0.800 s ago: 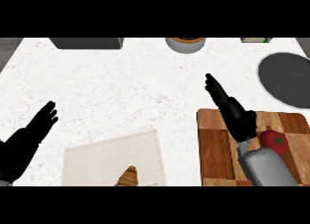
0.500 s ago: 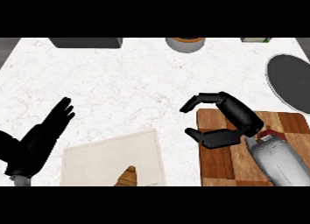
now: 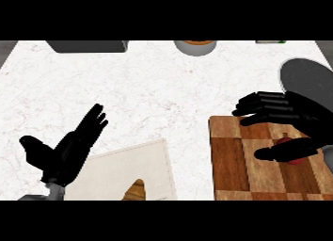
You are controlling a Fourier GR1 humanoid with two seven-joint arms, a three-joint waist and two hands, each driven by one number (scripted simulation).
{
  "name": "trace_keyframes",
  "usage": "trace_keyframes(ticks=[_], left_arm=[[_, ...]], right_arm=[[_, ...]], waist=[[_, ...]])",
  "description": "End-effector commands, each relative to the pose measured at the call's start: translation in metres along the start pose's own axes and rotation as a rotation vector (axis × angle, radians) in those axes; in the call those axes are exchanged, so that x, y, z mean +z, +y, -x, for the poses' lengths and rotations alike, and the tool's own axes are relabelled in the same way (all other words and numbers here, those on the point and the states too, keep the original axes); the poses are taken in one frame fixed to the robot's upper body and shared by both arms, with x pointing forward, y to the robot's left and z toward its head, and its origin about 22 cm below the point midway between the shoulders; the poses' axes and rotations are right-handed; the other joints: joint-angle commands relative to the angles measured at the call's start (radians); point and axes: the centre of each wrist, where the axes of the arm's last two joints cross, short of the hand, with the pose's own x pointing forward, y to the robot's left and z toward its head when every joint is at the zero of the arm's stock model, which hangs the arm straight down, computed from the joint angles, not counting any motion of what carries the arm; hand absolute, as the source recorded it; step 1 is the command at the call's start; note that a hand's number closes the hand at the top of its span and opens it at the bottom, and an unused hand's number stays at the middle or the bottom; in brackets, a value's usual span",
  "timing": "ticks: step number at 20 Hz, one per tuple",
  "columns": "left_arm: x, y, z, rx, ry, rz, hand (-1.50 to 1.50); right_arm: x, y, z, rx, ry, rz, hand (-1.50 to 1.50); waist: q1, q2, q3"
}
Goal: Pick the tomato from the cutting board and place it in the pan
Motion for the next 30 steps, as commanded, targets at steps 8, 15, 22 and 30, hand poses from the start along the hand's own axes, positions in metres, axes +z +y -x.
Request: trace_keyframes(ticks=[8, 15, 22, 30], left_arm=[[-0.005, -0.001, 0.005, 0.016, 0.013, 0.001, 0.0], [-0.007, -0.002, 0.009, 0.024, 0.023, -0.003, 0.0], [-0.027, -0.008, 0.009, 0.001, 0.005, 0.004, 0.0], [-0.022, -0.021, 0.006, 0.022, 0.013, 0.011, 0.0]], right_arm=[[0.02, -0.039, -0.043, 0.704, 0.199, -0.685, -1.5], [0.017, 0.02, -0.073, 0.95, 0.397, -0.94, -1.5], [0.043, 0.072, -0.092, 1.059, 0.542, -1.06, -1.5], [0.051, 0.111, -0.105, 1.072, 0.626, -1.023, -1.5]], waist=[[-0.027, -0.02, -0.006], [-0.017, -0.015, -0.005], [-0.007, -0.004, -0.002], [0.007, -0.003, -0.002]])
